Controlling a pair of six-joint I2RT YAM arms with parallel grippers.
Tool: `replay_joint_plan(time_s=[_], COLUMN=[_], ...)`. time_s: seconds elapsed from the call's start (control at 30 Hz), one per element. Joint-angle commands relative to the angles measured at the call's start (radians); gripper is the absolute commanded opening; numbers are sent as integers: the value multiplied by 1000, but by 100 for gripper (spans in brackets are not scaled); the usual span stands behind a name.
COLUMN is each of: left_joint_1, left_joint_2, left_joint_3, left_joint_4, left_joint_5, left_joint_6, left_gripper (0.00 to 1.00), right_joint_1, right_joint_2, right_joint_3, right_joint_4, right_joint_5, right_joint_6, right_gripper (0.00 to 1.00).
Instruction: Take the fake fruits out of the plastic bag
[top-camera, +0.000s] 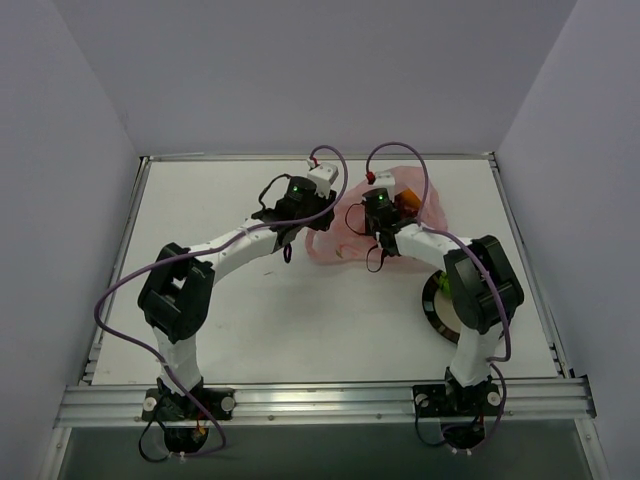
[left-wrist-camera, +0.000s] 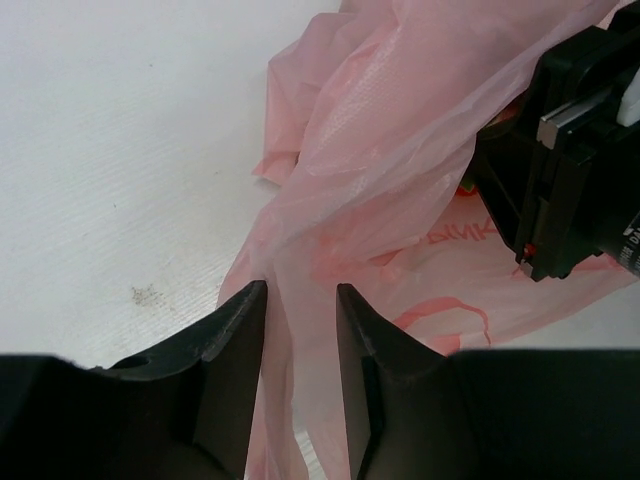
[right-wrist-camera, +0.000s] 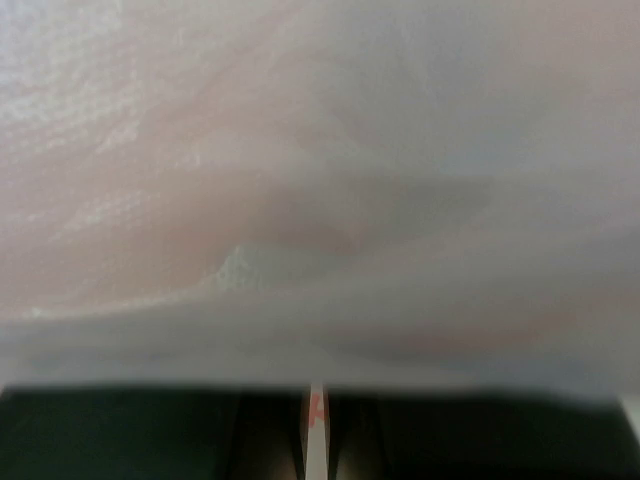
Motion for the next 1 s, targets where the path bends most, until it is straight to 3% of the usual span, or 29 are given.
replay_joint_plan(time_s=[0.0,0.53,0.63,0.77,0.97], left_joint_1=[6,-6,-6,-12,-26], left_joint_2=[-5,-23,-29,-36,-39], left_joint_3=[36,13,9,5,5], left_joint_4=[36,128,139,148,152], left_joint_5=[14,97,98,94,91], left_joint_6=[-6,-110,-115,-116,-116], left_gripper=[31,12,10,9,8], right_joint_1=[18,104,105,108,108], right_joint_2=[-104,-610,-734,-912,-1138], right_joint_3=[-36,-272,-322,-382,-453], right_joint_4=[46,-106,-210,-480,-764], right_joint_5=[47,58,104,207,270], right_joint_6=[18,143,213,357,669], right_gripper=[0,0,0,0,0])
